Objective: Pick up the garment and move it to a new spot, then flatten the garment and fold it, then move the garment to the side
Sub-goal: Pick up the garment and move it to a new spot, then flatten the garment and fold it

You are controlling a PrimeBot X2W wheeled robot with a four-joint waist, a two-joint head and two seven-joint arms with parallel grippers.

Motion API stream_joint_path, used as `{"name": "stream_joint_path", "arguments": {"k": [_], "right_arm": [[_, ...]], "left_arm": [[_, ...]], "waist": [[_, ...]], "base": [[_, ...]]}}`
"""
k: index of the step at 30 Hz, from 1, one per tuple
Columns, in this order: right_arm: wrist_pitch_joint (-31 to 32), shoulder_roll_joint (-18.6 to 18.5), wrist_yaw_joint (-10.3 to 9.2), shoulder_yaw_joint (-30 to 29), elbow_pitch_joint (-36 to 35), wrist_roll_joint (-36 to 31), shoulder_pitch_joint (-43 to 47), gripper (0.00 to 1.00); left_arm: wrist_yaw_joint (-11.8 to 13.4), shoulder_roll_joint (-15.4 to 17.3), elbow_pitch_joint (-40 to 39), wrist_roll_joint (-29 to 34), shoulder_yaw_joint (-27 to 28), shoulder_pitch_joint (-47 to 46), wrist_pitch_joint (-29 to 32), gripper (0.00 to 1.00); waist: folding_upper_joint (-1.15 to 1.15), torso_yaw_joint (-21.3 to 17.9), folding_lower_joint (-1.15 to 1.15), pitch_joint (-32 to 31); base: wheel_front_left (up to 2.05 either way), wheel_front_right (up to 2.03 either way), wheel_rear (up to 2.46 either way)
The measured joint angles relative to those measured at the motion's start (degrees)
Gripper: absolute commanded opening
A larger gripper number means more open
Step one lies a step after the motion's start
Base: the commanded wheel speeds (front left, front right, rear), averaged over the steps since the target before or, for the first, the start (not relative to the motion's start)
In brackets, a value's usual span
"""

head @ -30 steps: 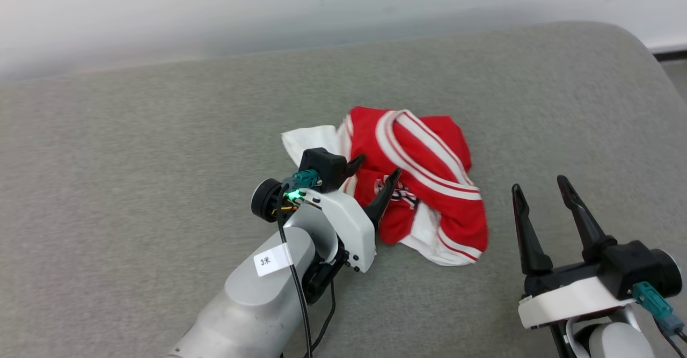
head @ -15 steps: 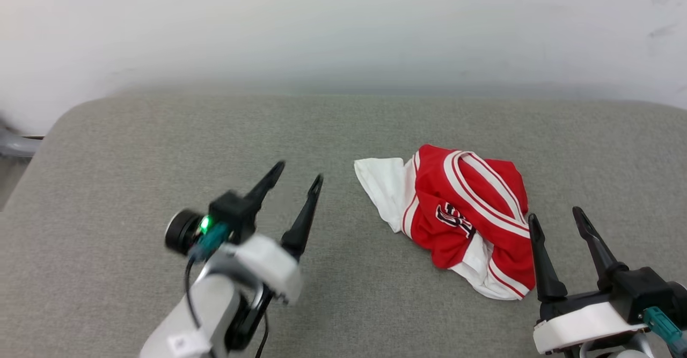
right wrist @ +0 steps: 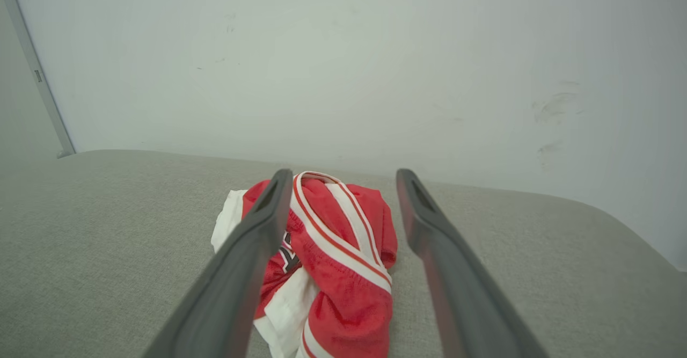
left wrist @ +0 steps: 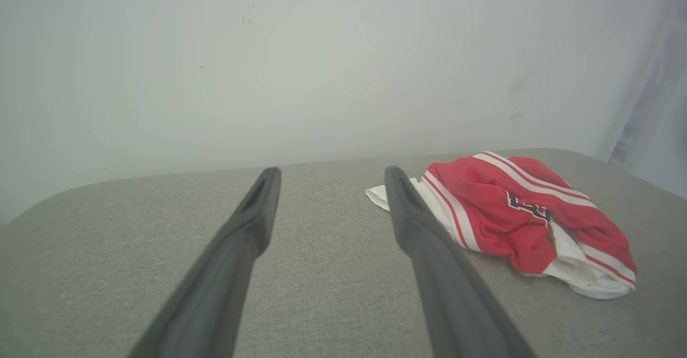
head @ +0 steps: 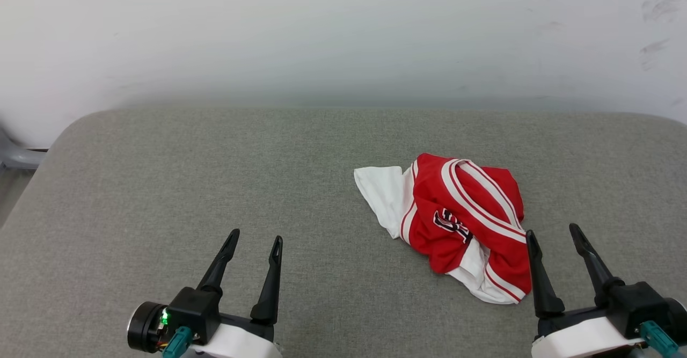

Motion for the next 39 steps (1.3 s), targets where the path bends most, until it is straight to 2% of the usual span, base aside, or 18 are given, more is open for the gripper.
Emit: {"name": "stream_joint_path", "arguments": {"k": [4,12,20,27,30,34,37,39], "right_arm": [[0.0,0.0,0.0,0.35,0.25,0.48,0.19,1.0],[0.0,0.0,0.0,0.79,0.74,1.3,0.21,1.0],[0.0,0.0,0.0,0.89,0.88,1.66,0.16,1.0],[0.0,0.0,0.0,1.55,0.66,1.51,0.08,1.0],[0.0,0.01,0.0,2.09,-0.01,1.19,-0.25,1.0],[0.0,0.01,0.0,2.42,-1.13,0.63,-1.34,1.0],[0.0,0.01,0.0,2.69,-2.19,0.23,-2.07,1.0],[0.0,0.01,0.0,2.82,-2.76,0.23,-2.51,1.0]], "left_arm": [[-1.92,-2.83,-2.09,2.67,3.12,1.72,-0.01,1.0],[-6.3,-5.37,-3.44,6.42,7.01,3.32,0.0,1.0],[-8.16,-6.6,-2.44,7.42,8.05,3.37,0.0,1.0],[-8.82,-7.06,0.1,6.73,7.71,2.78,0.0,1.0],[-9.11,-6.37,3.07,5.67,5.3,0.46,-0.01,1.0],[-9.17,-2.58,8.06,2.25,-1.14,-7.65,1.74,1.0],[-9.28,1.55,9.85,-2.16,-7.33,-16.21,9.8,1.0],[-9.24,3.53,10.59,-8.04,-10.16,-22.0,17.37,1.0]], "waist": [[0.0,-0.44,0.0,-0.08],[0.0,-0.88,0.0,-0.16],[0.0,-1.22,0.0,-0.09],[0.0,-2.31,0.0,0.66],[0.0,-3.04,0.0,1.57],[0.0,-4.03,0.01,4.04],[0.0,-4.96,0.02,6.3],[0.0,-5.68,0.02,7.94]], "base": [[0.0,0.0,0.0],[0.0,0.0,0.0],[0.0,0.0,0.0],[0.0,0.0,0.0],[0.0,0.0,0.0],[0.0,0.0,0.0],[0.0,0.0,0.0],[0.0,0.0,0.0]]}}
